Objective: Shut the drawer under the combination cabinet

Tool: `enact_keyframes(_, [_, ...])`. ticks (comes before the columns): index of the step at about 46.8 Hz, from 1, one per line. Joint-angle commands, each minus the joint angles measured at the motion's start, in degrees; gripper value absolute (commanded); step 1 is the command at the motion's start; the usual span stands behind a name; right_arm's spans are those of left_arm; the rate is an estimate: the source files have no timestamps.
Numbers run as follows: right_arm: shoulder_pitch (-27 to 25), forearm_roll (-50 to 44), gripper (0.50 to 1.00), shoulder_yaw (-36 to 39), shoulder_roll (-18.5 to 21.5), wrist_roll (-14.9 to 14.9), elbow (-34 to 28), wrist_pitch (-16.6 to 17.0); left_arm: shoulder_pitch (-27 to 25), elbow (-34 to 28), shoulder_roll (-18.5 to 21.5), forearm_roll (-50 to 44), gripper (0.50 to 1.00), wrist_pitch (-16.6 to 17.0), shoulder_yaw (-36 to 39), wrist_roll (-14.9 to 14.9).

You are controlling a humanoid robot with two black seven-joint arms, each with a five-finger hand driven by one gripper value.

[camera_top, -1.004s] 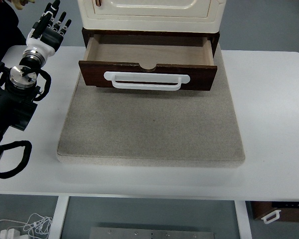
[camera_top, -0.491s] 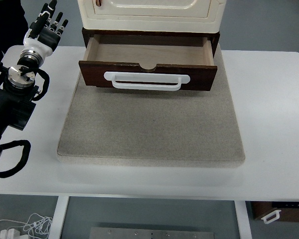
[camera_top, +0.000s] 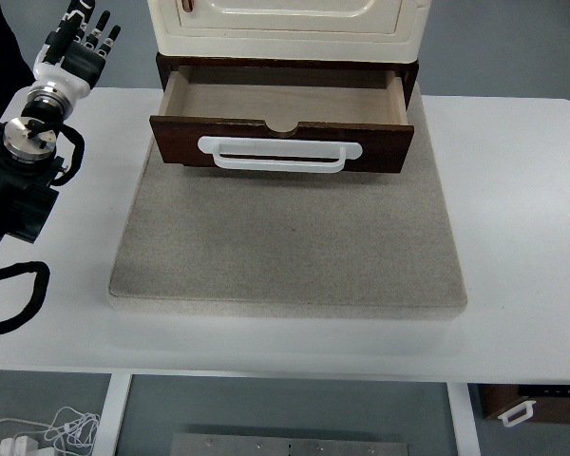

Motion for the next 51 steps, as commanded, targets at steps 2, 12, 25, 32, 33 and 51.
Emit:
enact_keyframes(2, [-0.02, 0.00, 0.952, 0.00, 0.00, 0.00, 0.00, 0.00, -1.47, -0.02, 1.32, 0.00, 1.000, 0.12, 0.09, 0.04])
enact_keyframes(12, [-0.02, 0.00, 0.952, 0.00, 0.00, 0.00, 0.00, 0.00, -5.51, -0.02, 5.27, 0.09, 1.000, 0.73, 4.21, 0.04])
enact_keyframes(25, [-0.02, 0.00, 0.952, 0.00, 0.00, 0.00, 0.00, 0.00, -9.56, -5.02, 9.84, 0.09, 1.000, 0.21, 4.92, 0.04])
enact_keyframes(32, [-0.02, 0.00, 0.952, 0.00, 0.00, 0.00, 0.00, 0.00, -11.84, -11.44, 12.39, 0.35, 1.000, 1.09, 5.01, 0.04])
enact_keyframes(33, [-0.02, 0.00, 0.952, 0.00, 0.00, 0.00, 0.00, 0.00, -12.19, -12.31, 12.57, 0.44, 1.000, 1.43, 5.01, 0.04])
enact_keyframes(51, [-0.02, 0.00, 0.952, 0.00, 0.00, 0.00, 0.00, 0.00, -16.77, -26.11, 16.61, 0.97, 1.000, 5.83, 9.67, 0.04])
